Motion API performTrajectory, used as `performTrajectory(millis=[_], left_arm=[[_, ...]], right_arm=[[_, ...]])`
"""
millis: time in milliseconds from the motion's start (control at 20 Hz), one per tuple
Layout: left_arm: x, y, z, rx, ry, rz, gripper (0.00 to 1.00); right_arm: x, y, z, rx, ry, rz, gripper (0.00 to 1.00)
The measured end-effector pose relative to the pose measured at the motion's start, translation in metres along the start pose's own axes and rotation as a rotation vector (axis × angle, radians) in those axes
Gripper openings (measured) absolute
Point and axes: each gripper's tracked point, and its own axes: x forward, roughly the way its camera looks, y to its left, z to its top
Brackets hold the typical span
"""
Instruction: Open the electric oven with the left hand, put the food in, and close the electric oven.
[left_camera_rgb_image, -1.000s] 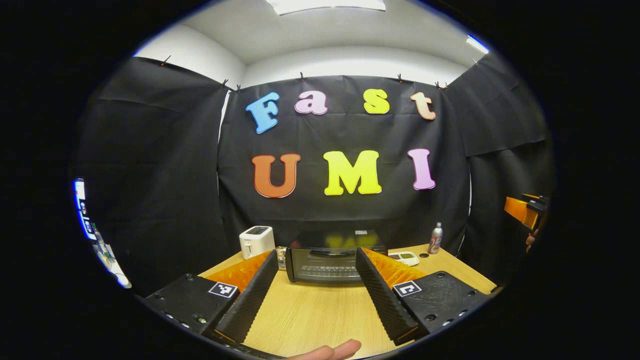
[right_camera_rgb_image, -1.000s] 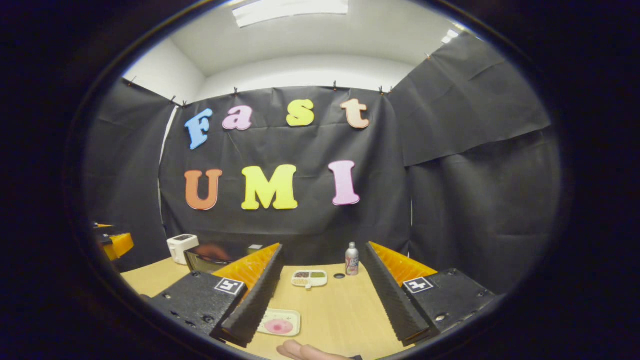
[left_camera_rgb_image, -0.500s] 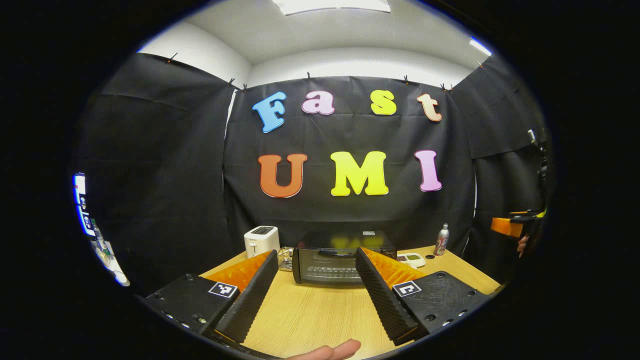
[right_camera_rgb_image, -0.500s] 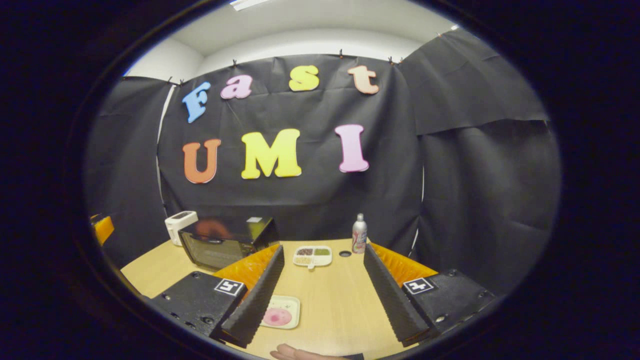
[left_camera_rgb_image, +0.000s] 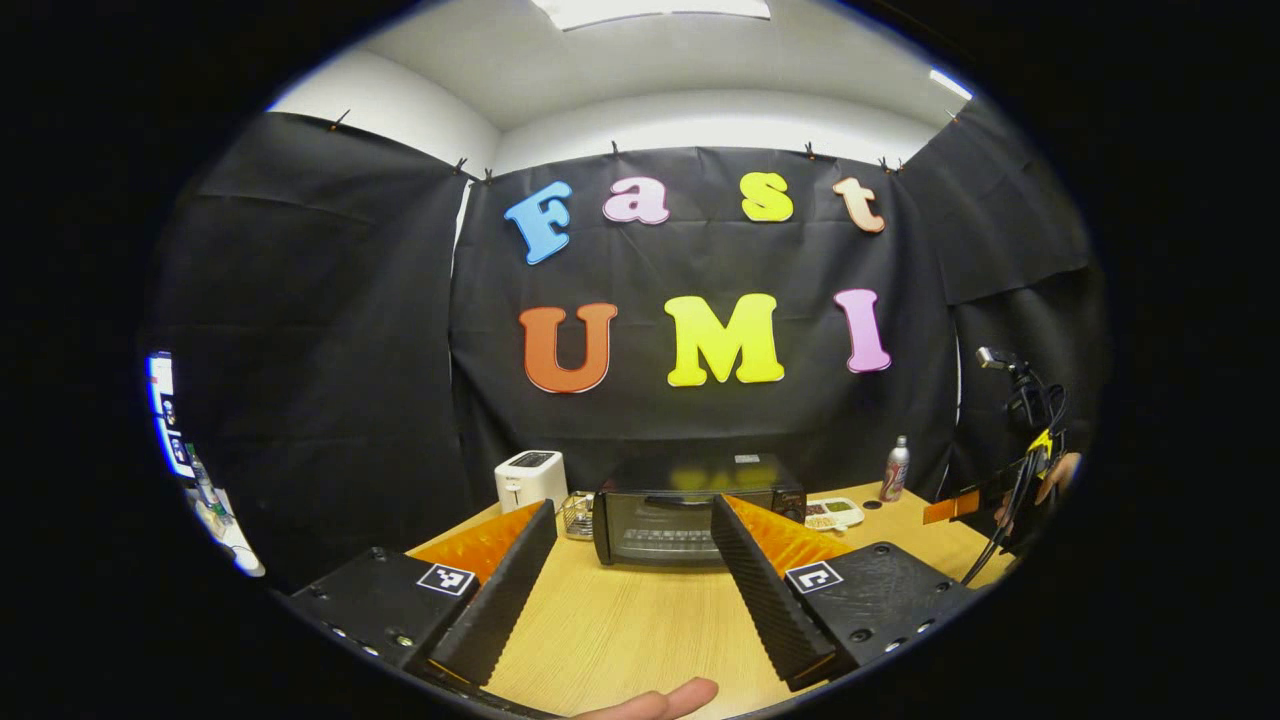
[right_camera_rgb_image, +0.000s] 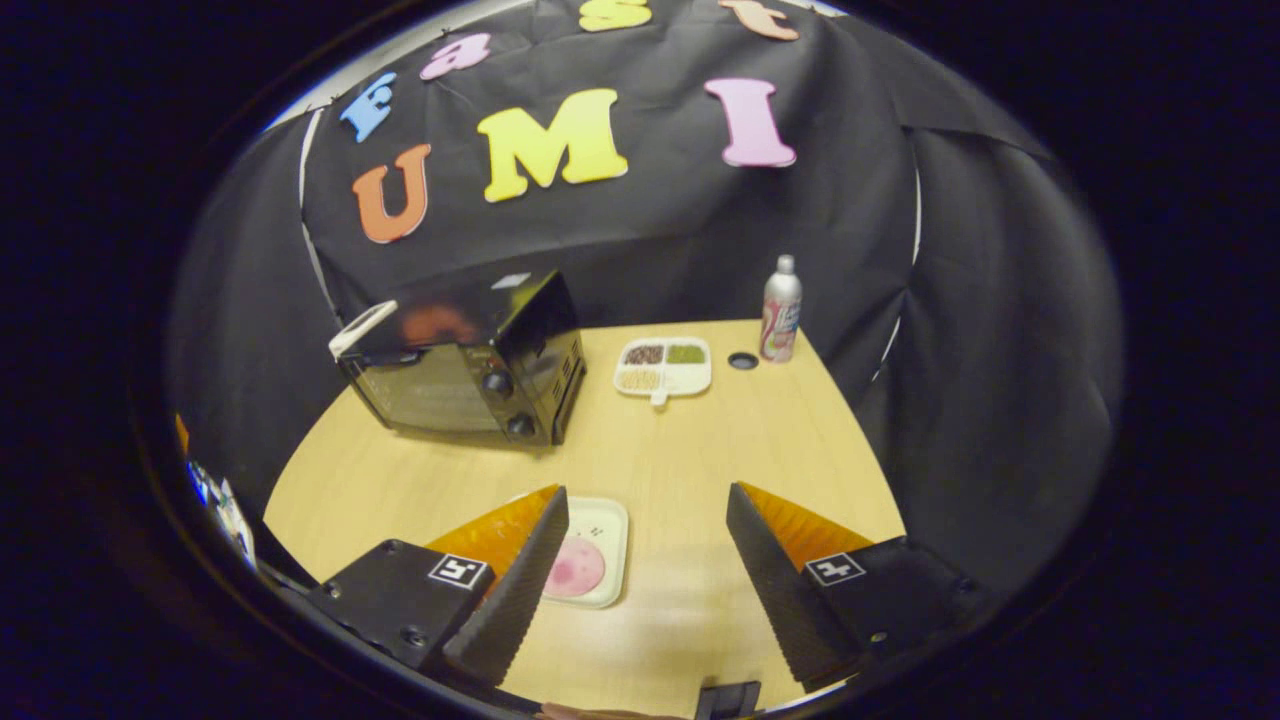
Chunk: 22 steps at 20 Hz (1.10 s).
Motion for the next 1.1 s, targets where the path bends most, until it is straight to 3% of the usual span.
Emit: performTrajectory(millis=[50,150,450,750,900,950,1000,1100], left_arm=[[0.001,-0.001,0.004,0.005,-0.010,0.001,0.97],[0.006,-0.002,0.007,-0.003,-0.016,-0.001,0.97],[0.028,-0.006,0.011,-0.045,-0.010,-0.009,0.97],[0.056,-0.010,0.000,-0.055,0.016,-0.001,0.97],[0.070,-0.012,-0.007,-0.041,0.041,-0.001,0.97],[0.073,-0.013,-0.009,-0.037,0.043,-0.003,0.97],[0.076,-0.014,-0.011,-0.035,0.047,-0.006,0.97],[0.082,-0.016,-0.019,-0.035,0.065,-0.009,0.97]], right_arm=[[0.012,-0.002,-0.006,0.003,0.050,0.008,1.00],[0.029,-0.001,-0.020,0.024,0.141,0.043,0.89],[0.082,0.014,-0.050,0.080,0.344,0.128,0.79],[0.107,0.027,-0.089,0.081,0.520,0.174,0.63],[0.121,0.018,-0.097,0.104,0.564,0.147,0.51],[0.125,0.015,-0.102,0.121,0.582,0.139,0.54],[0.126,0.015,-0.107,0.135,0.621,0.151,0.39],[0.129,0.019,-0.102,0.168,0.621,0.193,0.27]])
